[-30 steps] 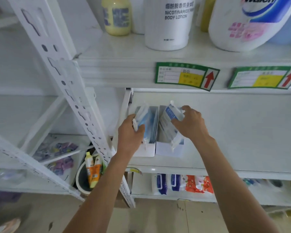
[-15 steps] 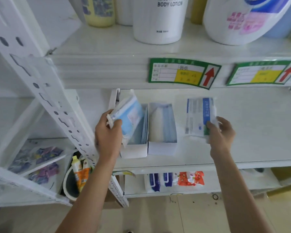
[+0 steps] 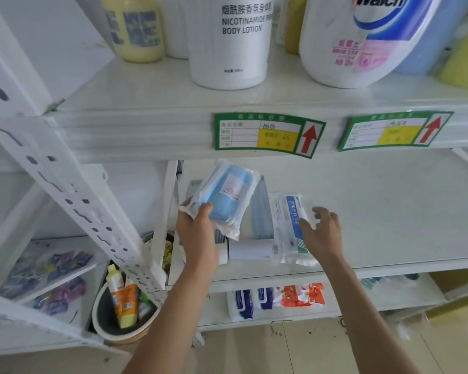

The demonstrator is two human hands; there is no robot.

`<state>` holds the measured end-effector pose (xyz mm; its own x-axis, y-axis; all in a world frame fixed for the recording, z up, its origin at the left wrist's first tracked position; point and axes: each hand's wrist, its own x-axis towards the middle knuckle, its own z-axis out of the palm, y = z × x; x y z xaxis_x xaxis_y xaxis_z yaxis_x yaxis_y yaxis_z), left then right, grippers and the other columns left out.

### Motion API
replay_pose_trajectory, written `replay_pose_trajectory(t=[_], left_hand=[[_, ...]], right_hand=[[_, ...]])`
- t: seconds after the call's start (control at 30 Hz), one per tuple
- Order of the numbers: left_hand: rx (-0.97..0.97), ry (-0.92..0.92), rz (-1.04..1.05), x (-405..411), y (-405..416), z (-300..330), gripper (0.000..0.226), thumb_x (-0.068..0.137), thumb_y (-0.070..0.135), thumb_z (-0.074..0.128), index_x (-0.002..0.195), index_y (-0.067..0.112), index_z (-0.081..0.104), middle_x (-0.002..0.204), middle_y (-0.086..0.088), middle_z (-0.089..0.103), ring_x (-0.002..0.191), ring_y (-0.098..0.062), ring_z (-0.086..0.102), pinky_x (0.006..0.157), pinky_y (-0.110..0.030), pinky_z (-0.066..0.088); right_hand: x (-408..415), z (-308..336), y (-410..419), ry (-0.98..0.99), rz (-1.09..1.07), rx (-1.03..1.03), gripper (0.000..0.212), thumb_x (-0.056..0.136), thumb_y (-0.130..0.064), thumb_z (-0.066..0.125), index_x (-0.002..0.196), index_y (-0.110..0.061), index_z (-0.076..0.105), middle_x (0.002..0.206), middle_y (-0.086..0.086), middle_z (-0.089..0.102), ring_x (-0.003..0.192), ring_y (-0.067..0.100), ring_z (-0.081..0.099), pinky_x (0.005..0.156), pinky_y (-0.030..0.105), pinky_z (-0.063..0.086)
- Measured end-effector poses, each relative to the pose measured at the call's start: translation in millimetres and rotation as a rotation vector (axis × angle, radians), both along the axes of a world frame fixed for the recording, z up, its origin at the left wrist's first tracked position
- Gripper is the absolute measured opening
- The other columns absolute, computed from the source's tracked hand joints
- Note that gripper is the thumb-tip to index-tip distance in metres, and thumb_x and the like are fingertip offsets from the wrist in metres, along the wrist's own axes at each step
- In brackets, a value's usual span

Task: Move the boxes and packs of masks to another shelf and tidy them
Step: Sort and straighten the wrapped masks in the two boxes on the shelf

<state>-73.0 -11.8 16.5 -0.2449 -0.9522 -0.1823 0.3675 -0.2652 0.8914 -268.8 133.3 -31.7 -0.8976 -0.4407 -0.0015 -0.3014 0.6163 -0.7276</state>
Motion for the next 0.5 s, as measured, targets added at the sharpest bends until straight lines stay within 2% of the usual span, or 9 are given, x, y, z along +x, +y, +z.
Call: replay_pose_trajectory(t=[0.03, 0.1, 0.17, 0.2, 0.27, 0.37, 0.43, 0.5], left_hand=[[0.02, 0.032, -0.015, -5, 6, 1, 0.027, 0.088, 0.007, 0.067, 0.094, 0.033, 0.071, 0.096, 0.007, 0.076, 0.095, -0.014, 0.073, 0.076, -0.035, 0.056], [0.061, 0.086, -0.067, -17, 18, 0, 0.026, 0.09, 0.004, 0.067, 0.098, 0.029, 0.071, 0.099, 0.001, 0.076, 0.095, -0.018, 0.074, 0.074, -0.035, 0.059], [0.085, 0.118, -0.125, -28, 29, 0, 0.026, 0.092, 0.003, 0.067, 0.11, 0.021, 0.068, 0.109, -0.007, 0.074, 0.099, -0.021, 0.074, 0.082, -0.041, 0.062], [0.087, 0.11, -0.145, -31, 34, 0, 0.027, 0.092, 0.003, 0.067, 0.115, 0.018, 0.066, 0.112, -0.009, 0.073, 0.102, -0.023, 0.074, 0.085, -0.042, 0.062], [0.041, 0.057, -0.205, -37, 40, -3, 0.034, 0.09, 0.005, 0.07, 0.119, 0.018, 0.061, 0.114, -0.009, 0.072, 0.103, -0.024, 0.074, 0.082, -0.04, 0.062], [-0.067, -0.061, -0.432, -35, 42, -8, 0.038, 0.087, 0.01, 0.074, 0.118, 0.026, 0.06, 0.107, 0.001, 0.075, 0.099, -0.018, 0.076, 0.076, -0.031, 0.063], [-0.132, -0.163, -0.546, -30, 37, -10, 0.031, 0.088, 0.019, 0.073, 0.117, 0.026, 0.064, 0.107, 0.0, 0.075, 0.097, -0.018, 0.076, 0.082, -0.032, 0.063], [-0.22, -0.281, -0.561, -20, 26, -11, 0.027, 0.088, 0.027, 0.068, 0.115, 0.025, 0.068, 0.105, -0.003, 0.075, 0.091, -0.021, 0.077, 0.085, -0.035, 0.062]], right_hand=[[3, 12, -3, -0.067, 0.011, -0.13, 0.038, 0.095, -0.03, 0.063, 0.128, -0.012, 0.059, 0.118, 0.01, 0.067, 0.098, 0.025, 0.067, 0.081, 0.037, 0.055], [10, 37, -13, -0.389, 0.091, -0.37, 0.032, 0.097, -0.038, 0.06, 0.116, -0.013, 0.066, 0.094, 0.006, 0.076, 0.075, 0.02, 0.071, 0.062, 0.03, 0.056], [15, 60, -23, -0.734, 0.213, -0.519, 0.037, 0.094, -0.045, 0.062, 0.111, -0.012, 0.068, 0.088, 0.009, 0.076, 0.068, 0.024, 0.07, 0.056, 0.031, 0.056], [17, 67, -26, -0.813, 0.265, -0.544, 0.038, 0.092, -0.045, 0.066, 0.112, -0.012, 0.068, 0.09, 0.012, 0.074, 0.066, 0.025, 0.07, 0.055, 0.031, 0.056], [19, 71, -29, -0.809, 0.296, -0.569, 0.041, 0.086, -0.032, 0.077, 0.118, -0.011, 0.063, 0.099, 0.016, 0.07, 0.063, 0.025, 0.07, 0.054, 0.031, 0.056], [13, 64, -30, -0.721, 0.203, -0.576, 0.047, 0.082, -0.008, 0.079, 0.125, -0.01, 0.059, 0.111, 0.02, 0.072, 0.088, 0.035, 0.075, 0.068, 0.04, 0.06], [2, 58, -26, -0.701, 0.128, -0.61, 0.051, 0.081, 0.001, 0.075, 0.128, -0.011, 0.06, 0.11, 0.019, 0.073, 0.094, 0.038, 0.074, 0.071, 0.042, 0.061], [-17, 50, -16, -0.626, 0.006, -0.609, 0.056, 0.08, 0.004, 0.071, 0.132, -0.013, 0.059, 0.105, 0.015, 0.075, 0.089, 0.034, 0.074, 0.071, 0.04, 0.06]])
